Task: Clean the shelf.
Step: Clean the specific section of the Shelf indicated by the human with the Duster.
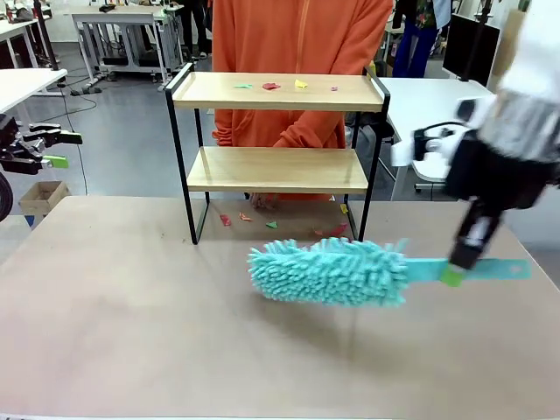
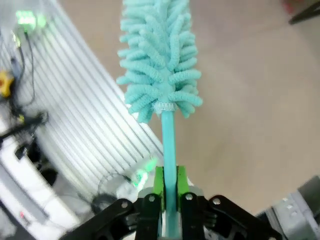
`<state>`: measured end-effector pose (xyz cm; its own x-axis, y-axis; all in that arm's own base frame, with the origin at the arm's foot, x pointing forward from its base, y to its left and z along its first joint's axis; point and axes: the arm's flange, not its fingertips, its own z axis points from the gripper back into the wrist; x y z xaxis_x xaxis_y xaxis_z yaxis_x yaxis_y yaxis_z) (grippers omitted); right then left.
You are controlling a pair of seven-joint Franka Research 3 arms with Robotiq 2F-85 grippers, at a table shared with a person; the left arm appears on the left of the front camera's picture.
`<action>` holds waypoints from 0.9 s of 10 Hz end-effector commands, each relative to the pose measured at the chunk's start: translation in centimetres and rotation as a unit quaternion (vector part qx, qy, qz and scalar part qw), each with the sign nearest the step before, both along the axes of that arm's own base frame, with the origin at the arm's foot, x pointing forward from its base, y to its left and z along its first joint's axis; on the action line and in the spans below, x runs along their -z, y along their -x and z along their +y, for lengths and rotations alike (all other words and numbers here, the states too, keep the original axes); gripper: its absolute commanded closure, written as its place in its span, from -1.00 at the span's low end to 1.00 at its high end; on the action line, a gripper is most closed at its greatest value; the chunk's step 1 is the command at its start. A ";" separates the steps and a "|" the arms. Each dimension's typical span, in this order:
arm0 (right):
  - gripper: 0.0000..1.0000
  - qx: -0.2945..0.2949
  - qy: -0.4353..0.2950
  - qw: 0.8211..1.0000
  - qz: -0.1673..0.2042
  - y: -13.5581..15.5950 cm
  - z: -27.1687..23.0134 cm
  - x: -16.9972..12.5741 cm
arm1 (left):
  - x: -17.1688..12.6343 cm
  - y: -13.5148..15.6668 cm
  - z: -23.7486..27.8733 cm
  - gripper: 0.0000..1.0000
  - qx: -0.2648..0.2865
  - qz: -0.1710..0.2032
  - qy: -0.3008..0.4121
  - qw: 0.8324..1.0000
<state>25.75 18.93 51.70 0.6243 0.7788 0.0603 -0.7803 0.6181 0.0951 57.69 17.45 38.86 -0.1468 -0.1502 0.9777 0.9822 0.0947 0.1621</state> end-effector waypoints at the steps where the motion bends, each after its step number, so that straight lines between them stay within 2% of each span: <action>1: 0.74 0.073 -0.004 0.997 -0.034 -0.5 3.6 2.4 | -0.3 0.2 0.0 -1.00 0.000 -0.002 0.002 1.000; 4: 0.74 0.130 -0.057 0.988 -0.062 -1.4 8.8 5.6 | -0.3 0.2 0.0 -1.00 0.000 -0.002 0.002 1.000; 6: 0.74 0.170 -0.076 0.980 -0.062 -2.5 10.7 7.0 | -0.3 0.2 0.0 -1.00 0.000 -0.002 0.002 1.000; 7: 0.74 0.162 -0.062 0.984 -0.052 -2.4 10.2 6.6 | -0.3 0.2 0.0 -1.00 0.000 -0.002 0.002 1.000; 9: 0.74 0.141 -0.056 0.987 -0.060 -2.0 9.5 6.2 | -0.3 0.2 0.0 -1.00 0.000 -0.002 0.002 1.000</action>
<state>28.21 28.76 44.73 0.8087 0.5479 0.2139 -0.5759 0.8116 0.0985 57.69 17.46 38.84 -0.1465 -0.1501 0.9778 0.9823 0.0948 0.1618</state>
